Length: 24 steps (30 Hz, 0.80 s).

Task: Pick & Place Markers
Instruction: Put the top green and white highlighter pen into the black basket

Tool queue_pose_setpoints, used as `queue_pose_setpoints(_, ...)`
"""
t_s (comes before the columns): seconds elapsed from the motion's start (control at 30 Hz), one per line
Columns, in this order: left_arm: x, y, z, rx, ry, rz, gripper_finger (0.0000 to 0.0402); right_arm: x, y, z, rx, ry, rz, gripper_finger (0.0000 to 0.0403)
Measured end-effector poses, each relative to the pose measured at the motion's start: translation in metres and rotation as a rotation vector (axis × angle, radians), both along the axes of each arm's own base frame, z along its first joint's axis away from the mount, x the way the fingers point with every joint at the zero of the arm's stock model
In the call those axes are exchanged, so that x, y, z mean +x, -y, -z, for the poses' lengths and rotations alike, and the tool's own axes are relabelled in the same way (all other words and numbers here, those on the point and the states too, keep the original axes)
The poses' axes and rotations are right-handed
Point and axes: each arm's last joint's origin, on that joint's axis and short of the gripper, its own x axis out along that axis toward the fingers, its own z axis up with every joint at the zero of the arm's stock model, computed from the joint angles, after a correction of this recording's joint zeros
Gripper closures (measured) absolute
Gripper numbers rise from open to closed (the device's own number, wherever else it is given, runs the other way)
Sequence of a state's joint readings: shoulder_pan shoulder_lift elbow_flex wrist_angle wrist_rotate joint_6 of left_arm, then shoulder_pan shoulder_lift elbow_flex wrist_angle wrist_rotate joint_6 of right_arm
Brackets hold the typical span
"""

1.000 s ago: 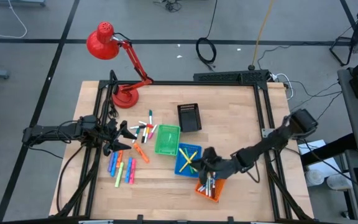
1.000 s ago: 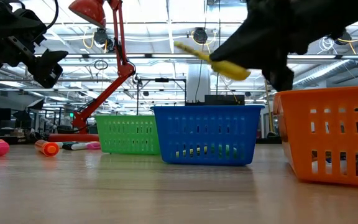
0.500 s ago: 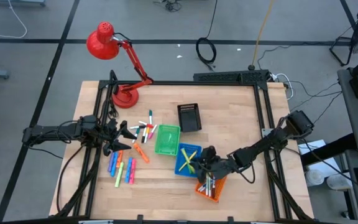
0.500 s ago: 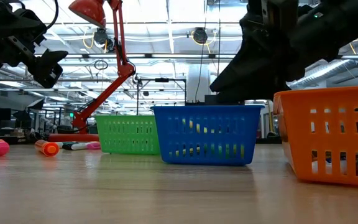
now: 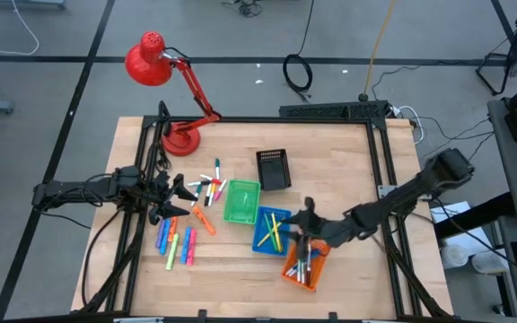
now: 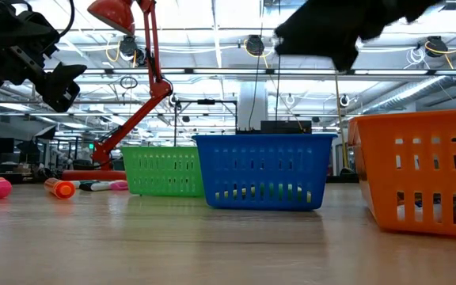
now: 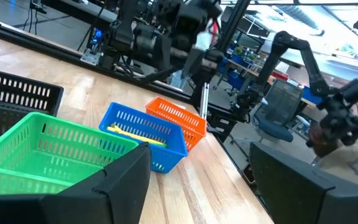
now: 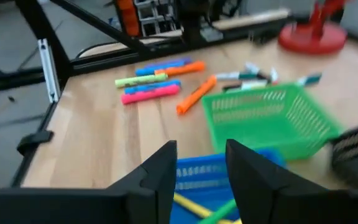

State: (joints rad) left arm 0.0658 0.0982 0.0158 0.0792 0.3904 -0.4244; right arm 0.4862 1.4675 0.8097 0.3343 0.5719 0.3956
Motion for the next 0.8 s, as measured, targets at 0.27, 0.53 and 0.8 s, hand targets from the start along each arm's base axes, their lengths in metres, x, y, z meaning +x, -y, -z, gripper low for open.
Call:
queue_pose_setpoints(0.27,0.0,0.0,0.0,-0.001,0.0,0.0,0.0128,-0.039,0.03,-0.031,-0.353,-0.07,0.021,0.0291)
queue_pose_setpoints(0.53,0.0,0.0,0.0,0.0,0.0,0.0,0.0128,-0.088,0.098,0.005,-0.396,-0.071,0.26,0.0307)
queue_pose_setpoints(0.8,0.0,0.0,0.0,-0.001,0.0,0.0,0.0128,-0.118,0.162,0.04,-0.336,0.06,0.239,0.0344)
